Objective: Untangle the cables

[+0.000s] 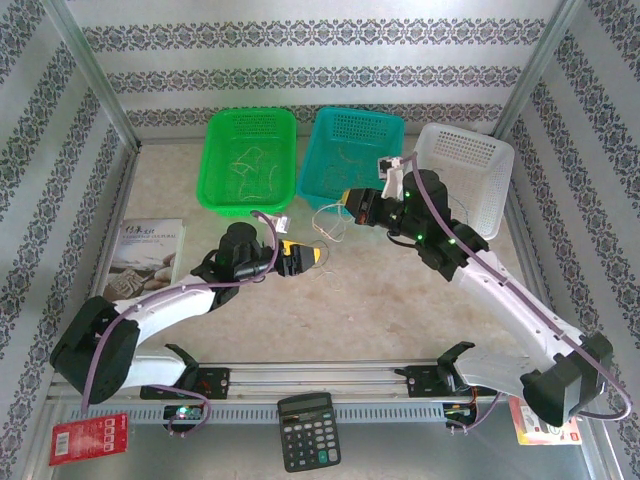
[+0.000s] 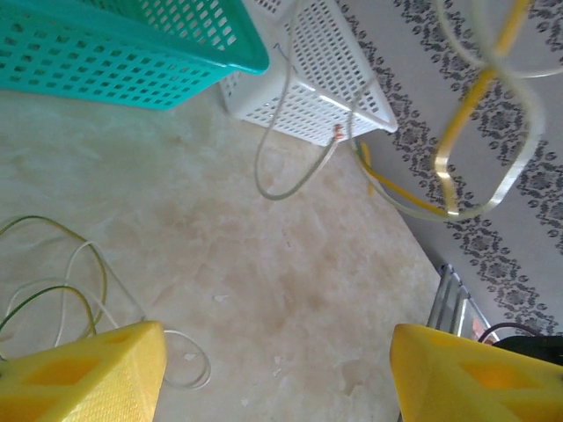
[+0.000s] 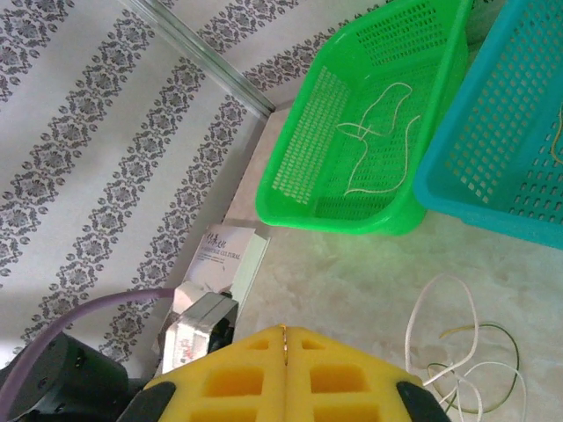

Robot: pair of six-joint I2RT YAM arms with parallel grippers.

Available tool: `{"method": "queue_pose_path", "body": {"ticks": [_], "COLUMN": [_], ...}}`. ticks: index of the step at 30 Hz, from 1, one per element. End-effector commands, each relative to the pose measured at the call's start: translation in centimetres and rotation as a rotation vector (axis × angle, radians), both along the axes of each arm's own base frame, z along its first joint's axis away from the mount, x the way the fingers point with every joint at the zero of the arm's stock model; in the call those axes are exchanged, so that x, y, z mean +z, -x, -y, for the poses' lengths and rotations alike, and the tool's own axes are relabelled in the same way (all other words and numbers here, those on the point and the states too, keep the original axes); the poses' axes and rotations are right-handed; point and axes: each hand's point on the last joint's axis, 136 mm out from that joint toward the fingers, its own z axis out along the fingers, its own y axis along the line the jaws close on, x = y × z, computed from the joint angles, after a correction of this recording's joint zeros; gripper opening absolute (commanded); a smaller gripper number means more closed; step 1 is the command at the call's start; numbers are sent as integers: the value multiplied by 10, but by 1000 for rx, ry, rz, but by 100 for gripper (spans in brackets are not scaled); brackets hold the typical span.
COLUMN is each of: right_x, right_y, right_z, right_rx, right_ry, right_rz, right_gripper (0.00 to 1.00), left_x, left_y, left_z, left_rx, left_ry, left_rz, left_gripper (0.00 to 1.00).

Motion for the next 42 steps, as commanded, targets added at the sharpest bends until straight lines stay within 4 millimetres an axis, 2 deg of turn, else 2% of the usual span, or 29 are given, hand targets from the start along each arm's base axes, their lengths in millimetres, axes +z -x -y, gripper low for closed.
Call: {"method": "queue_pose_path", "body": {"ticks": [1,11,17,29,33,36,39,42], "right_x": [5,7,10,15,16,17,18,17], "right_y": [4,14,16,17,17,17,16,15], "right_z": [-5,-11,-10,-2,-1,0,0,0], "right_rx": [9,22,9,-62,-75,-80,-84,-87], "right_ry": [-34,-68,-104,-235,-267,-270,-271,-265], "right_rz": [11,5,2,-24,-30,-28,-26,-24], "right_gripper": [0,0,0,0,0,0,0,0], "left_x": [3,7,10,36,38,38,35,28], "left_y": [-8,-19,-26,-35,-37,-38,-38,-39], "left_z": [4,9,6,4,6,8,8,8], "left_rx": [6,21,72,136,134,128,127,132], "left_ry": [-24,-11,23,179,206,214,209,203], "left_rz": [32,51,65,127,130,128,124,116], "left_gripper": [68,69,70,67,59,49,37,20]}}
